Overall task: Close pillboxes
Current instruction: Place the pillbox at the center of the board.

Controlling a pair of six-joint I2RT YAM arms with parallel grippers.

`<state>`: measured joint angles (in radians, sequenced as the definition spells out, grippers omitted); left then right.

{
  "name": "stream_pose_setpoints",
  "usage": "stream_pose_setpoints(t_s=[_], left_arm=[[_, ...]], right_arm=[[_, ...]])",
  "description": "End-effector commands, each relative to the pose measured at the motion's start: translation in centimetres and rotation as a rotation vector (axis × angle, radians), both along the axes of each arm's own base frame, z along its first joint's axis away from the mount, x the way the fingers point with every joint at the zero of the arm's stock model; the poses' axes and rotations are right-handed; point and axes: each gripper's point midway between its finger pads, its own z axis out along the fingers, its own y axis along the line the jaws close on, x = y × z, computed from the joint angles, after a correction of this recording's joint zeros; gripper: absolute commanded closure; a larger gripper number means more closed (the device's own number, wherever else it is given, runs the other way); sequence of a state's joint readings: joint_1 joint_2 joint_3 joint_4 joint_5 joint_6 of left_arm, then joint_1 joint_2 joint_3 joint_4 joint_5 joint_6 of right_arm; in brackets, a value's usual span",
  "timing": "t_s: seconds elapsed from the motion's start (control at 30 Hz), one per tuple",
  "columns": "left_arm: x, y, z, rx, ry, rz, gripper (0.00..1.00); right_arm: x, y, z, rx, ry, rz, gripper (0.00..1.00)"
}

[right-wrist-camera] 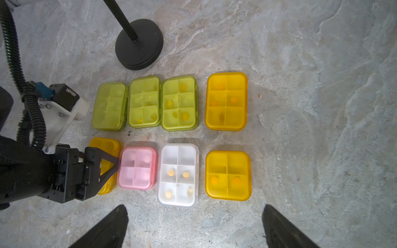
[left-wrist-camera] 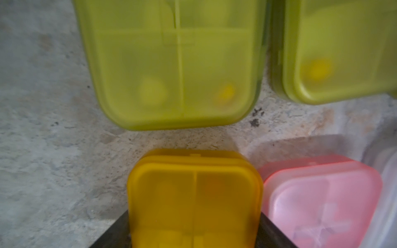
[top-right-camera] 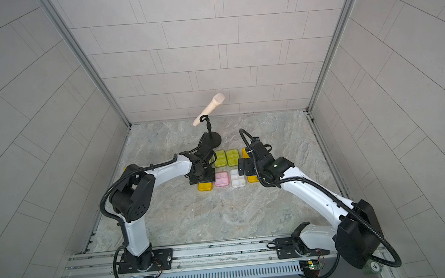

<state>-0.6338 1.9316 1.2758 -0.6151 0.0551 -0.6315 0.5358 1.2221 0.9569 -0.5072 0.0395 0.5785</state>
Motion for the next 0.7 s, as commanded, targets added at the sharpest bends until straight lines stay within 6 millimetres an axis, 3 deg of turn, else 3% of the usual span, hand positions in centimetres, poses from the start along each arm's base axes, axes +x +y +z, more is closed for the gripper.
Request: stream_pose_setpoints(t_s=[0.0,0.4,0.57,0.6,0.67], left_arm=[[-1.0,1.0,-1.1,0.060,0.041,0.013,0.19],[-0.5,1.1,2.3,0.057,-0.009,-0.003,0.14],[0.0,1.8,5.5,0.075,-0.084,-0.013,0.09],[0.2,2.0,6.3,0.078,-0.107,-0.012,0.01],[0.3,2.4,7.7,0.081,-0.144,-0.012,0.00]], right_arm=[[-0.5,-0.7,0.1,-0.020,-0.004,-0.004,0.01],[-0.4,-0.7,0.5,-0.016,-0.010,-0.005,0.01],[-0.4,-0.9,1.0,-0.024,-0.024,-0.003,0.01],[-0.4,-1.0,1.2,-0.025,-0.029,-0.001,0.01],[-0.4,-1.1,1.6,-0.026,-0.042,-0.004,0.01]])
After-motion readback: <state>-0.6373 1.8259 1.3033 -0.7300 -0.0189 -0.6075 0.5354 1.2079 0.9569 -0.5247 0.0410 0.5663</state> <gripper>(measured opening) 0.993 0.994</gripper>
